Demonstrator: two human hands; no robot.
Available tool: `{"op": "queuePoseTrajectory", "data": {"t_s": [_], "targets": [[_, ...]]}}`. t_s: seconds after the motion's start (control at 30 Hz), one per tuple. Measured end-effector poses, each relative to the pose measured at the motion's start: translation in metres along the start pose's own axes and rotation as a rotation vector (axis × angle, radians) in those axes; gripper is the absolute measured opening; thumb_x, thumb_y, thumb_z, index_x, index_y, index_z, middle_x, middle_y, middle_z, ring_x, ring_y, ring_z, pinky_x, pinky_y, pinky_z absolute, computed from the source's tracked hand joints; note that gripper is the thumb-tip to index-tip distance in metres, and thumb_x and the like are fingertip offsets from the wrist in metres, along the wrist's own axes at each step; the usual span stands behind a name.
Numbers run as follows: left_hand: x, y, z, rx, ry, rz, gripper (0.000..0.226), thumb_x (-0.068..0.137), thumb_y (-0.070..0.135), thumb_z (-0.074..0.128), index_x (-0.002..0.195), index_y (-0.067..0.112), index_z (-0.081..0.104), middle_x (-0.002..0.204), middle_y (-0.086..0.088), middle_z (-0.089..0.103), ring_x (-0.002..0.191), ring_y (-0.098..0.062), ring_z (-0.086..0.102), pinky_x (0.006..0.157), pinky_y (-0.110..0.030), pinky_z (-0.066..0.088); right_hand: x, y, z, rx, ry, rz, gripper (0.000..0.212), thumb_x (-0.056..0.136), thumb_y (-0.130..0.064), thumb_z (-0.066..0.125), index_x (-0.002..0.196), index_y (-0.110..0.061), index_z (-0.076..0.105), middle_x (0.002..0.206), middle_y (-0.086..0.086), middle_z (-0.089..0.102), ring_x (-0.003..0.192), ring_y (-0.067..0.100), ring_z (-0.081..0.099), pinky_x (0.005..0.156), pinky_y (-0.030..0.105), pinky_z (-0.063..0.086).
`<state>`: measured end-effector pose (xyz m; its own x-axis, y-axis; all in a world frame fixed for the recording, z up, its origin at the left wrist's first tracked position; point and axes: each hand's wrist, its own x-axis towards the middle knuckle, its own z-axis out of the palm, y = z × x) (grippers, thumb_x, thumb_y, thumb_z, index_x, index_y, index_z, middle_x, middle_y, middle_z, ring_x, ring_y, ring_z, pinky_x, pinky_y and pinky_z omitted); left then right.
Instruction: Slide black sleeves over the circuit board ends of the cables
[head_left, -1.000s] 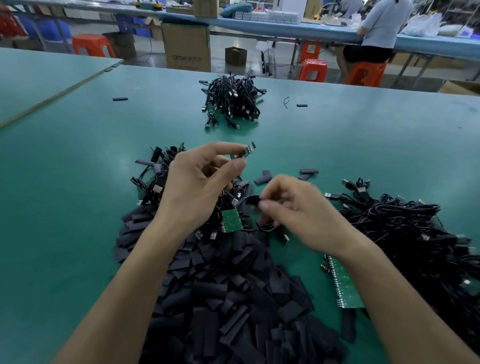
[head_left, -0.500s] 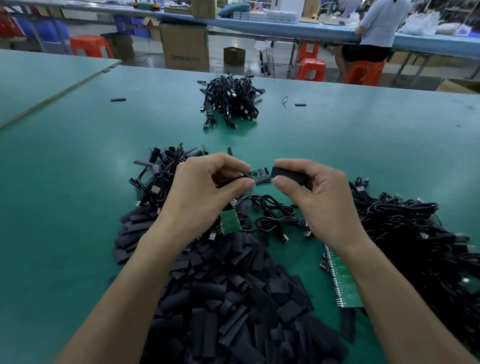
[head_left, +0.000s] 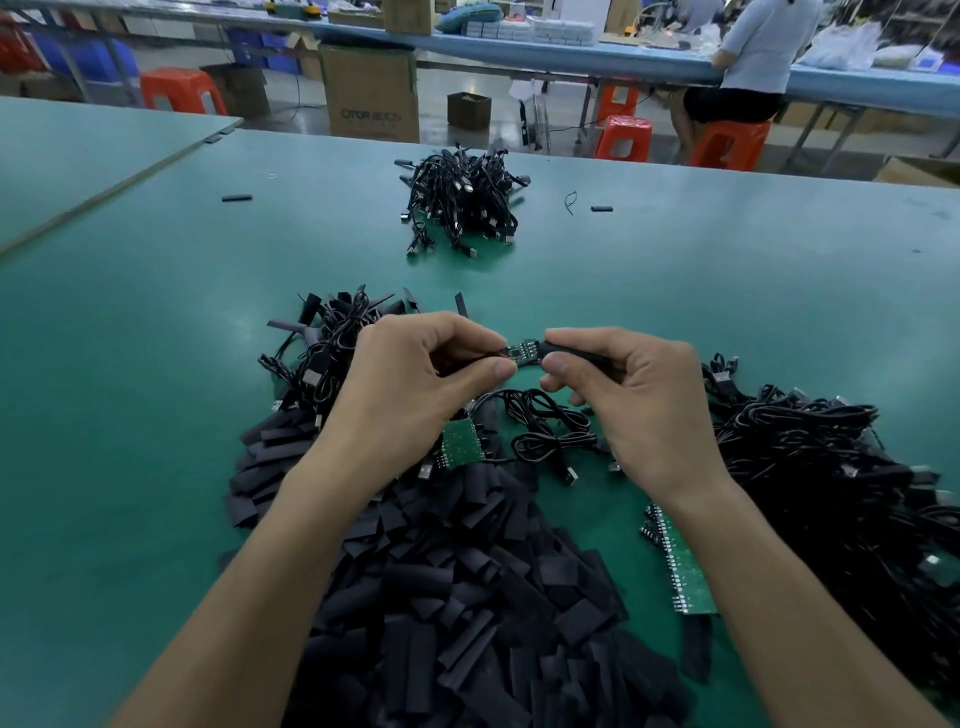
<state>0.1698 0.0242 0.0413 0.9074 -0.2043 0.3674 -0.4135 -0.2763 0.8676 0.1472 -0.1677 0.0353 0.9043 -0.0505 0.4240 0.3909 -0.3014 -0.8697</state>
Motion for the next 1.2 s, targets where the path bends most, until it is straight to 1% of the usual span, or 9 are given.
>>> {"op": "queuePoseTrajectory", "data": {"t_s": [0.17,0.3,0.5,0.67,0.8,0.9,0.97,1.1,1.2], "targets": [[0.0,0.001,-0.001,0.0,-0.003,-0.005,0.012,0.082,0.018,0.081,0.087,0.028,0.074,0.075,0.017,0.073,0.068,0.003,0.068,0.064,-0.008,0.048,0.0,-0.001,0.0,0.007,0.003,0.006,0.026,0.084,-0.011,0.078,0.103,-0.028,0.073,0.085,-0.014,0.077,0.074,0.004,0.073,0.07,0.013,0.053],[0.0,0.002,-0.002,0.015,-0.003,0.002,0.01,0.084,0.019,0.079,0.087,0.027,0.074,0.076,0.017,0.074,0.067,0.003,0.067,0.064,-0.008,0.047,0.001,-0.002,0.0,0.012,-0.033,-0.002,0.027,0.083,-0.011,0.078,0.104,-0.027,0.073,0.08,-0.009,0.077,0.074,0.007,0.073,0.07,0.014,0.053],[0.001,0.002,-0.003,-0.011,-0.015,0.0,0.007,0.085,0.019,0.078,0.088,0.024,0.075,0.076,0.014,0.074,0.067,0.003,0.067,0.064,-0.008,0.047,0.002,-0.002,-0.002,0.085,-0.058,0.03,0.029,0.081,-0.013,0.078,0.107,-0.023,0.072,0.077,-0.005,0.077,0.072,0.009,0.073,0.07,0.014,0.052],[0.001,0.002,-0.005,-0.031,-0.05,0.008,0.008,0.084,0.017,0.079,0.09,0.021,0.076,0.073,0.013,0.073,0.064,0.003,0.064,0.06,-0.006,0.044,0.002,-0.002,-0.003,0.066,-0.065,0.022,0.028,0.081,-0.014,0.078,0.104,-0.029,0.072,0.08,-0.007,0.077,0.072,0.009,0.073,0.07,0.014,0.053],[0.002,0.002,-0.006,-0.065,-0.062,0.007,0.009,0.084,0.016,0.078,0.09,0.022,0.076,0.076,0.007,0.075,0.067,-0.001,0.066,0.062,-0.009,0.046,0.003,-0.005,-0.006,0.084,-0.111,0.038,0.03,0.081,-0.01,0.078,0.101,-0.032,0.072,0.079,-0.007,0.077,0.07,0.009,0.071,0.067,0.015,0.052],[0.002,0.001,-0.007,-0.077,-0.071,0.007,0.01,0.083,0.016,0.078,0.09,0.023,0.076,0.078,0.006,0.076,0.068,-0.001,0.068,0.065,-0.009,0.048,0.005,-0.01,-0.01,0.079,-0.178,0.037,0.027,0.076,-0.019,0.077,0.101,-0.028,0.073,0.083,-0.008,0.078,0.07,0.009,0.072,0.066,0.014,0.052],[0.002,0.0,-0.007,-0.079,-0.069,0.001,0.009,0.084,0.016,0.078,0.09,0.023,0.076,0.078,0.006,0.076,0.069,-0.001,0.069,0.066,-0.01,0.049,0.007,-0.014,-0.014,0.082,-0.213,0.034,0.028,0.074,-0.022,0.075,0.102,-0.023,0.074,0.084,-0.006,0.078,0.071,0.01,0.073,0.067,0.014,0.053],[0.002,-0.002,-0.004,-0.085,-0.038,-0.037,0.008,0.086,0.017,0.078,0.091,0.022,0.076,0.077,0.007,0.076,0.07,-0.003,0.07,0.067,-0.013,0.051,0.01,-0.016,-0.015,0.085,-0.243,0.037,0.028,0.074,-0.022,0.075,0.102,-0.02,0.074,0.081,-0.001,0.078,0.071,0.013,0.074,0.068,0.017,0.056],[0.001,-0.001,-0.004,-0.049,-0.025,-0.039,0.004,0.087,0.022,0.076,0.088,0.026,0.076,0.076,0.009,0.076,0.071,-0.003,0.07,0.068,-0.015,0.053,0.011,-0.014,-0.013,0.147,-0.246,0.073,0.028,0.074,-0.02,0.075,0.102,-0.016,0.074,0.081,0.004,0.077,0.068,0.016,0.073,0.065,0.023,0.058]]}}
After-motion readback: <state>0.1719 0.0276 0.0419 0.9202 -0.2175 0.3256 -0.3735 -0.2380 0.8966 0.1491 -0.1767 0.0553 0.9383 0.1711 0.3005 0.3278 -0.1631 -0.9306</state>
